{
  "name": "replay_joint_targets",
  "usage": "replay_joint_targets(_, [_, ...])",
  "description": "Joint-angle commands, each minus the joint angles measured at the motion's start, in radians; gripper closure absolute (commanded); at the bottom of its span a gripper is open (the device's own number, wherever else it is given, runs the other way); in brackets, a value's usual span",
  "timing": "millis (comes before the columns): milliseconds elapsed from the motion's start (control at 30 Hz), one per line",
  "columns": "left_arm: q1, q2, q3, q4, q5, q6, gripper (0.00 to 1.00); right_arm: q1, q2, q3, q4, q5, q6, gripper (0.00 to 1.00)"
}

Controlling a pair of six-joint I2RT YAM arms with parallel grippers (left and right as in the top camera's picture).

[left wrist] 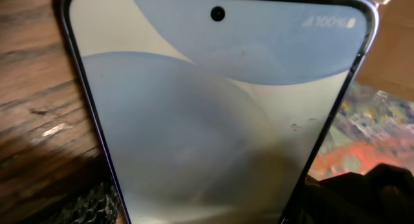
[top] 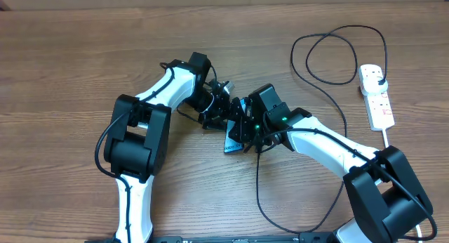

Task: Plug charger to phone and switch on socket
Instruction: 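Move the right gripper toward the phone held by the left gripper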

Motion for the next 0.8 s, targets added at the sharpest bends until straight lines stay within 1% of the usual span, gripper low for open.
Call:
replay_joint_targets(0, [-0.009, 0.023, -0.019, 0.005, 0.065, 0.043, 0.16, 0.011, 0.0, -0.002, 0.013, -0.002, -0.001, 0.76])
replay_joint_targets(33, [-0.009, 0.023, -0.019, 0.006, 0.065, 0.043, 0.16, 0.011, 0.0, -0.002, 0.013, -0.002, -0.001, 0.79])
replay_joint_targets(133, [-0.009, 0.023, -0.019, 0.014, 0.058, 0.042, 0.15, 0.011, 0.0, -0.002, 0.013, 0.011, -0.001, 0.94])
replay_joint_targets(167, [-0.009, 0.023, -0.019, 0.018, 0.055, 0.043, 0.13, 0.011, 0.0, -0.002, 0.013, 0.017, -0.001, 0.96])
replay_joint_targets(200, [-0.009, 0.023, -0.019, 0.022, 0.054, 0.042, 0.08, 0.011, 0.0, -0.002, 0.013, 0.021, -0.001, 0.96])
replay_joint_targets(233, [-0.009, 0.023, -0.019, 0.027, 0.055, 0.042, 0.0, 0.011, 0.0, -0.002, 0.013, 0.021, -0.002, 0.96])
replay_joint_targets(367, [-0.002, 0.023, -0.019, 0.043, 0.06, 0.042, 0.0, 0.0, -0.003, 0.003, 0.01, 0.013, -0.002, 0.96])
replay_joint_targets(433, [0.01, 0.022, -0.019, 0.043, 0.082, 0.044, 0.0, -0.023, -0.012, 0.009, -0.001, -0.029, -0.007, 0.96])
replay_joint_targets(467, [0.02, 0.021, -0.019, 0.043, 0.116, 0.06, 0.0, -0.037, -0.019, 0.011, -0.003, -0.058, -0.014, 0.96])
replay_joint_targets(533, [0.045, 0.018, -0.019, 0.045, 0.245, 0.125, 0.02, -0.07, -0.038, 0.011, 0.0, -0.13, -0.036, 0.96])
replay_joint_targets(633, [0.087, 0.018, -0.019, 0.047, 0.532, 0.288, 0.04, -0.114, -0.059, 0.011, 0.016, -0.224, -0.036, 0.96])
replay_joint_targets(700, [0.11, 0.018, -0.019, 0.047, 0.674, 0.38, 0.07, -0.132, -0.06, 0.011, 0.039, -0.28, -0.036, 0.96])
replay_joint_targets(733, [0.12, 0.018, -0.019, 0.047, 0.719, 0.406, 0.08, -0.14, -0.06, 0.011, 0.05, -0.306, -0.036, 0.96])
replay_joint_targets(767, [0.131, 0.018, -0.016, 0.046, 0.729, 0.414, 0.09, -0.148, -0.06, 0.011, 0.062, -0.331, -0.036, 0.96])
